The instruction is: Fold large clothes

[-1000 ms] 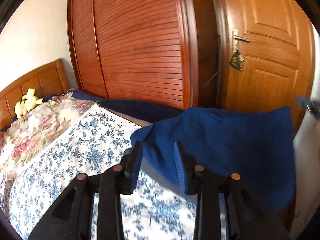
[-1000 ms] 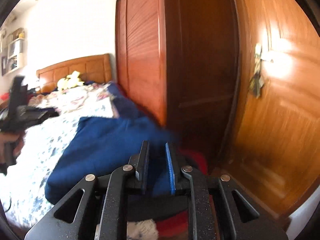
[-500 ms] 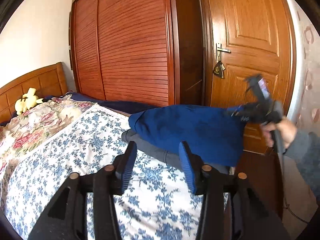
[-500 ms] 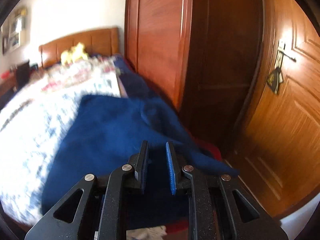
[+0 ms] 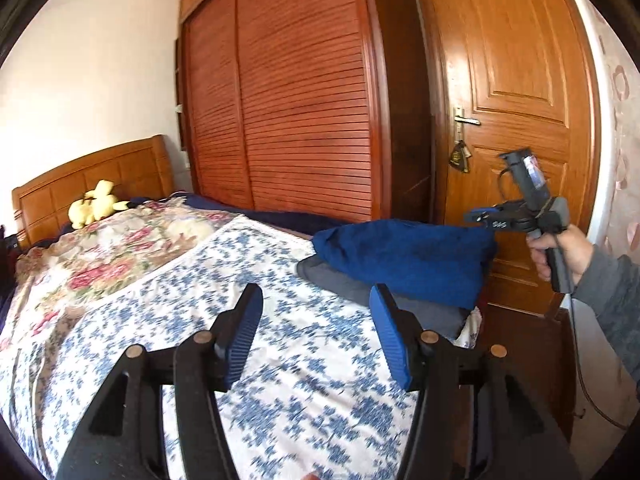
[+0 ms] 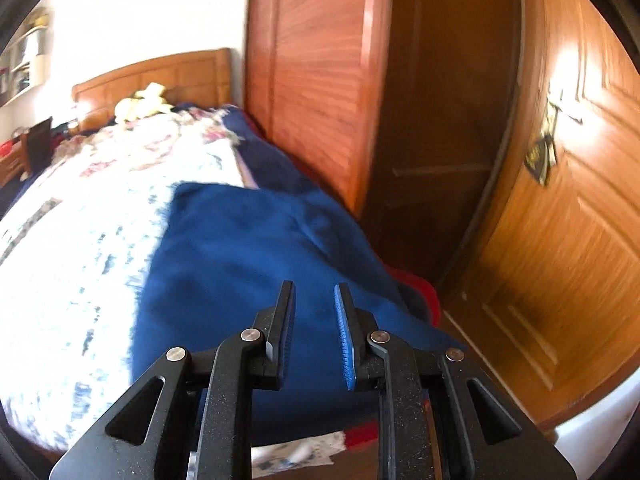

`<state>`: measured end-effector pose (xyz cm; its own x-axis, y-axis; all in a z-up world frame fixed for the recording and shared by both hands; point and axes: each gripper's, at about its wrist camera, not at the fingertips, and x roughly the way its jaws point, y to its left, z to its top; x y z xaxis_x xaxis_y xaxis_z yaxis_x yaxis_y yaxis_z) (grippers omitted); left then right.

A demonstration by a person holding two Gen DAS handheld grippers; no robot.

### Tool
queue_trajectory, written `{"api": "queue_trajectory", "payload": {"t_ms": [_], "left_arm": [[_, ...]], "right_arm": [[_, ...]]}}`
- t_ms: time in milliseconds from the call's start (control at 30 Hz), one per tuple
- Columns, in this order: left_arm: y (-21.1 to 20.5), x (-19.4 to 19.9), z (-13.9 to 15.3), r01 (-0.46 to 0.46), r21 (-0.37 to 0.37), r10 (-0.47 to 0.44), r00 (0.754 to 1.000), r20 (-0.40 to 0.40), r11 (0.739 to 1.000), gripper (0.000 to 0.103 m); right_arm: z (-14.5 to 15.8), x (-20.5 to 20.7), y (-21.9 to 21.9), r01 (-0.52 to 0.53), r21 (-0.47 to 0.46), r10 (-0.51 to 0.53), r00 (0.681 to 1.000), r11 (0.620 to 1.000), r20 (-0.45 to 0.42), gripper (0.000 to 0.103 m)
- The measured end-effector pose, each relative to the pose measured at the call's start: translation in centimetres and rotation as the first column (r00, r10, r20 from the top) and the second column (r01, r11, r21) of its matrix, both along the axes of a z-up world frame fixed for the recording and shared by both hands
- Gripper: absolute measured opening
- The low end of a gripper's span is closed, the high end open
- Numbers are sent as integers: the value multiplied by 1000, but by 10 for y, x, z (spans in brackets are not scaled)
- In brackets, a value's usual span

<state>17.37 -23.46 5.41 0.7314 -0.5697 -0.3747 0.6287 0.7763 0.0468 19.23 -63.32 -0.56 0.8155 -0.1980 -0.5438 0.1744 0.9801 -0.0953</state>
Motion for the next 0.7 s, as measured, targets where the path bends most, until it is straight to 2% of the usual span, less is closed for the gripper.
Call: {"api": "queue_trajectory", "payload": {"t_ms": [67,133,200,333,533,700], "left_arm": [[12,-5,-1,-35,1,35,999,-1,999,55],[26,-11,-3,-59,-4,58,998,-18,998,55],[40,-18,-7,-76,-5,76,996,-43,997,55],[71,-37,-17,-157,17,158,986,-61,987,55],[117,-58,-33,-248,-5,246,962,-122,969,55],[156,-63,-48,-366,-4,362,921,-145,931,55]], "right_arm": [[12,-8,23,-41,5,41,999,999,25,26],[23,-17,52,-90,13,89,995,996,50,44],[27,-23,77,-127,15,126,990,992,67,57],[26,-36,142,-237,45,232,968,971,100,70],[12,-40,218,-322,92,313,945,942,98,75],[3,-40,266,-375,107,366,926,921,95,77]]}}
